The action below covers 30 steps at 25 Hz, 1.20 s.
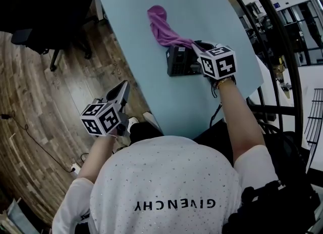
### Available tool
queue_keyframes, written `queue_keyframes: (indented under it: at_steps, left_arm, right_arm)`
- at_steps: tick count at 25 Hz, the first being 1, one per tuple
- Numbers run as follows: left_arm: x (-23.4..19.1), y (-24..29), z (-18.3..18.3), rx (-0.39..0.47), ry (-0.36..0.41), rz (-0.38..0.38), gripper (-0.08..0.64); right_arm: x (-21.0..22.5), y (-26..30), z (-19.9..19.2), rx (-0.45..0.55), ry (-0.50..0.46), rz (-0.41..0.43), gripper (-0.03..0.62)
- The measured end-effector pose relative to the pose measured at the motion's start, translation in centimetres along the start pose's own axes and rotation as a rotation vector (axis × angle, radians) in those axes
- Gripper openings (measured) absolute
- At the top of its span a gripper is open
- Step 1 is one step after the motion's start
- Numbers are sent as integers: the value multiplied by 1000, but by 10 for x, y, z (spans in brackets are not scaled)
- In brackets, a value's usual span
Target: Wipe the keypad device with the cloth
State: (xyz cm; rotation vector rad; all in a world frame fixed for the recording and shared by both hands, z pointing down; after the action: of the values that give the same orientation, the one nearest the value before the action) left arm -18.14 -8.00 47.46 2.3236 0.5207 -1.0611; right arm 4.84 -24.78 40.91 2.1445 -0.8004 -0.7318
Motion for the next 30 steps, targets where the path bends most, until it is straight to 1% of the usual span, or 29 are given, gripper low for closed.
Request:
queue_keyframes:
  at_steps: [8, 21, 24, 26, 28, 30]
  left_arm:
    - [2, 2, -3, -12, -2, -3, 1]
    - [4, 16, -1, -39, 11, -12, 0]
    - [5, 17, -1, -45, 14, -10, 0]
    - [6, 18, -2, -47, 15, -11, 2]
    - [7, 19, -3, -50, 17, -13, 2]
    - [6, 19, -4, -57, 18, -9, 1]
  right_arm:
    - [22, -9, -19, -28, -26, -95, 31]
    - [57, -15, -41, -61, 35, -188, 32]
    - [62, -17, -48, -81, 33, -210, 31]
    - [67, -18, -55, -95, 52, -221, 31]
    - [74, -21, -59, -91, 79, -240, 31]
    - [80, -27, -52, -42, 93, -267, 31]
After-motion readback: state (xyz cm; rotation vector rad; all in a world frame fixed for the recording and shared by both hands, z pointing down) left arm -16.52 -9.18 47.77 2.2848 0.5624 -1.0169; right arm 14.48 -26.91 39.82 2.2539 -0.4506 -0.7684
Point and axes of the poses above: the fingertips, and each gripper's own axes: y forward along the fingers, x to its right, z out of its top, the point moved 2 cm from there along -y, backward along the fingers, and after that the axes turned 7 degrees about -y, right-handed, at the moved point
